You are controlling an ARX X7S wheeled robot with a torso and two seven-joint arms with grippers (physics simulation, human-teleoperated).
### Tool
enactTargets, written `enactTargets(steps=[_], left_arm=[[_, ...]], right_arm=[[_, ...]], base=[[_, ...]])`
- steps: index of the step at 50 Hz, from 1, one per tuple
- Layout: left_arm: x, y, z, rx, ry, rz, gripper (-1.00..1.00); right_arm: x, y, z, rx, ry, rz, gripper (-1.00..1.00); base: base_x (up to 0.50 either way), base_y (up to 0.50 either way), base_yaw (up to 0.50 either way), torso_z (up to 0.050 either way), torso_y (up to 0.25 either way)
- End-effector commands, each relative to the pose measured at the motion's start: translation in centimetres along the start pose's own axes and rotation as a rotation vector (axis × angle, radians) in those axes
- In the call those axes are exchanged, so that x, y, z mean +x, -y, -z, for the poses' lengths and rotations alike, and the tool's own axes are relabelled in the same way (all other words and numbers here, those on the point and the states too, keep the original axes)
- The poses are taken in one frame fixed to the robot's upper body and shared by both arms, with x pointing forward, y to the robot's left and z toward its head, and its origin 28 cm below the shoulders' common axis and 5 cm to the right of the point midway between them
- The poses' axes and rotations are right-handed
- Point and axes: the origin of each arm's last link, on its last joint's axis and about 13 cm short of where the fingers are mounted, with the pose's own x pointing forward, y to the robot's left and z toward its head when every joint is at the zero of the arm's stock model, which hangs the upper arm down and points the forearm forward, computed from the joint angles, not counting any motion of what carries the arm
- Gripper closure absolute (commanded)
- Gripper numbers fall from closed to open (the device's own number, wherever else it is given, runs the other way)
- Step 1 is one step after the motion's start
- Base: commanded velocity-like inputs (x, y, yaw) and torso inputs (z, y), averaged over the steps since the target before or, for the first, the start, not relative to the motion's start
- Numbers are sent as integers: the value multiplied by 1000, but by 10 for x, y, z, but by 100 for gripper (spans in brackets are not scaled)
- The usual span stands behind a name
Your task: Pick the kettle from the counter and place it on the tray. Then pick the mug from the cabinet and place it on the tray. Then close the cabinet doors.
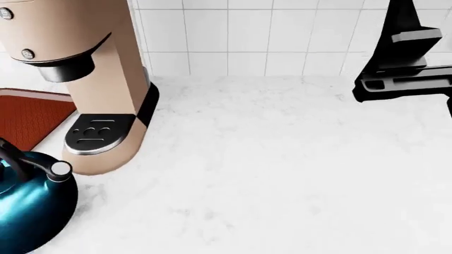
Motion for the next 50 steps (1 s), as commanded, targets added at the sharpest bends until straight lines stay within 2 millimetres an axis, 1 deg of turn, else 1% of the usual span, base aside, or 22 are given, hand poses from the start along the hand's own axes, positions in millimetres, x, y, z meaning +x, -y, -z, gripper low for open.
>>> enactTargets(steps=[1, 7, 9, 11, 14, 16, 18, 21, 22, 23, 27, 31, 33, 38, 43, 46, 50], left_arm=[[-19, -8, -16, -8, 52, 26, 100], [-28, -18, -21, -7, 63, 71, 100], [-34, -24, -12, -9, 61, 89, 100], [-40, -33, -1, -20, 56, 93, 100], [-52, -44, 21, -19, 49, 103, 100], [-53, -51, 33, -24, 46, 107, 100], [-57, -45, 47, -32, 46, 191, 100], [-72, -62, 70, -38, 31, 214, 100], [-79, -67, 77, -38, 25, 199, 100], [-87, -73, 84, -42, 14, 114, 100], [-102, -83, 111, -38, -20, 115, 100], [-106, -90, 141, -40, -60, 106, 100], [-107, -93, 152, -45, -77, 98, 100], [-108, -96, 166, -51, -107, 92, 100], [-109, -100, 175, -46, -132, 65, 100], [-102, -103, 175, -51, -134, 29, 100], [-90, -111, 168, -67, -126, -29, 100]], right_arm=[[-3, 1, -1, 7, 0, 0, -100], [-4, 0, 2, 11, -5, -2, -100], [-4, 0, 4, 15, -10, 1, -100], [-4, 1, 6, 20, -11, 3, -100], [-4, 0, 9, 27, -15, 5, -100], [-4, 0, 11, 29, -20, 6, -100], [-4, 0, 13, 29, -24, 6, -100], [-3, -2, 17, 32, -32, 4, -100], [-3, -2, 18, 32, -34, 3, -100], [-3, -3, 19, 34, -38, 2, -100], [-3, -4, 25, 38, -54, 1, -100], [-1, -5, 29, 43, -66, 3, -100], [-2, -5, 31, 45, -69, 3, -100], [-1, -6, 33, 45, -73, 4, -100], [0, -6, 35, 45, -78, 8, -100], [0, -6, 36, 44, -81, 10, -100], [1, -7, 37, 36, -82, 14, -100]], base=[[-434, 0, 0, 0, 0], [-432, 0, 0, 0, 0], [-430, 0, 0, 0, 0], [-107, 0, 0, 0, 0], [12, 0, 0, 0, 0], [0, 0, 0, 0, 0], [0, 0, 0, 0, 0], [0, 0, 0, 0, 0], [0, 0, 0, 0, 0], [0, 0, 0, 0, 0], [0, 0, 0, 0, 0], [0, 0, 0, 0, 0], [0, 0, 0, 0, 0], [0, 0, 0, 0, 0], [0, 0, 0, 0, 0], [0, 0, 0, 0, 0], [0, 0, 0, 0, 0]])
